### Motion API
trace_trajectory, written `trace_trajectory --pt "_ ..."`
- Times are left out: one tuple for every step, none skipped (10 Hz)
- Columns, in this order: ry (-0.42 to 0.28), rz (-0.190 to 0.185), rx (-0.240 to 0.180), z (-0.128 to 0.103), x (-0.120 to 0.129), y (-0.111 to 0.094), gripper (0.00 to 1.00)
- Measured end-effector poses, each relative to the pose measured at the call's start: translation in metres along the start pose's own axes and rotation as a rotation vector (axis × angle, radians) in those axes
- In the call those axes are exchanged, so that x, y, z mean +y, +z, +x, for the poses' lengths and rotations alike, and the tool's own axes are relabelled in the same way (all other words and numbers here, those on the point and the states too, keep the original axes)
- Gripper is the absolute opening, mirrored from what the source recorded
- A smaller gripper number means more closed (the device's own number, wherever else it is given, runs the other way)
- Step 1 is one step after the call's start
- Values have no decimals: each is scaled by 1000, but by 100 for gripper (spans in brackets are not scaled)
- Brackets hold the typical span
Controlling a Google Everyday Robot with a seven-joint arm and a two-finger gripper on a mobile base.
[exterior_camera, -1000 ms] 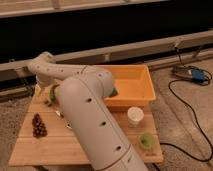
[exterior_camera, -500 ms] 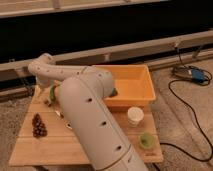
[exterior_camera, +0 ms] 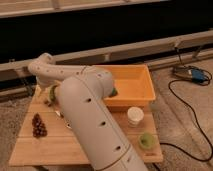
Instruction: Place pepper in paper cup
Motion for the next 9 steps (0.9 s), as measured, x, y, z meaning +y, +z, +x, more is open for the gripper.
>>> trace_trajectory --pt "17 10 13 2 -1 10 80" --pt "35 21 22 3 0 22 80" --pt "54 30 27 4 -2 30 80" --pt "77 38 26 3 -5 32 80" --pt "105 43 23 3 -8 34 80" --pt "133 47 16 3 -11 34 80" --pt "154 51 10 3 -15 33 80" --pt "180 59 3 2 -21 32 80" --pt "194 65 0 1 -25 31 80"
